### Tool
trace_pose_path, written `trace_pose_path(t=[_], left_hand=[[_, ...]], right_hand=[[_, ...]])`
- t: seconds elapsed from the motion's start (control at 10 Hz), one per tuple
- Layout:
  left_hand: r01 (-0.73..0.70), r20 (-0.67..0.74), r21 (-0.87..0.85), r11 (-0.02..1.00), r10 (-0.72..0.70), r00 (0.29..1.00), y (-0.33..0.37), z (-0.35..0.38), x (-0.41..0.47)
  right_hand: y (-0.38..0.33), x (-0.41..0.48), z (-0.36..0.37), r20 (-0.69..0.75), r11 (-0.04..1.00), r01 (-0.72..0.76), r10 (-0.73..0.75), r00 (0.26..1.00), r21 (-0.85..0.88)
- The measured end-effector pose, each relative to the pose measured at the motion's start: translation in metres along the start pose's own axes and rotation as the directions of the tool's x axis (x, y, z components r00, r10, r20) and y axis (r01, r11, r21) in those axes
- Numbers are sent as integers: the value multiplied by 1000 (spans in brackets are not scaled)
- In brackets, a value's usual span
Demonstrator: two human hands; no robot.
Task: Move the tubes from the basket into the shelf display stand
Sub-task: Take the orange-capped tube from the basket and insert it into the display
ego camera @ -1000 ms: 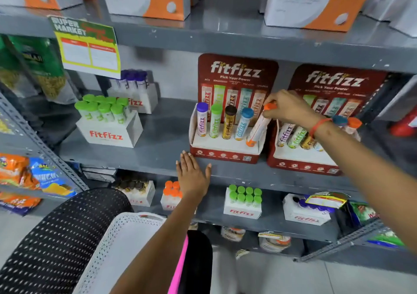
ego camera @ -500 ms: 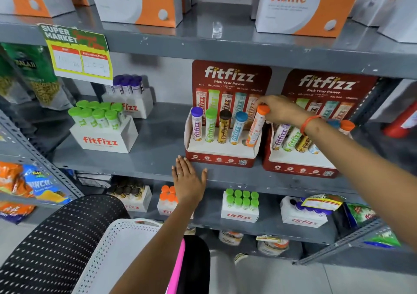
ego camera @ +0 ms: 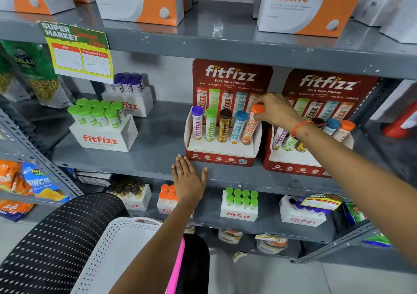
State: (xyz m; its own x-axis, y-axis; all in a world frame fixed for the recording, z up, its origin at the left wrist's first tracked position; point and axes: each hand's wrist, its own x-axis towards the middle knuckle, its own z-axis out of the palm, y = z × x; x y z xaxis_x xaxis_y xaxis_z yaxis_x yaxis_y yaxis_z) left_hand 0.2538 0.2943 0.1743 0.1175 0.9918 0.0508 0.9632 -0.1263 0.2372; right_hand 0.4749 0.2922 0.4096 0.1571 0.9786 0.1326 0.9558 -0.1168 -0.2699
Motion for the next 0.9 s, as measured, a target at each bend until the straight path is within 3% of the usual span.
trace_pose_path(t=[0.7, 0.9], left_hand=[[12, 78, 41, 999, -15, 997, 3, -2, 5], [71, 197, 26, 997, -75, 978, 18, -33, 6]], right_hand=[[-2, -8, 22, 30, 997, -46, 48, 998, -65], [-5, -22, 25, 13, 991, -63, 65, 998, -117]])
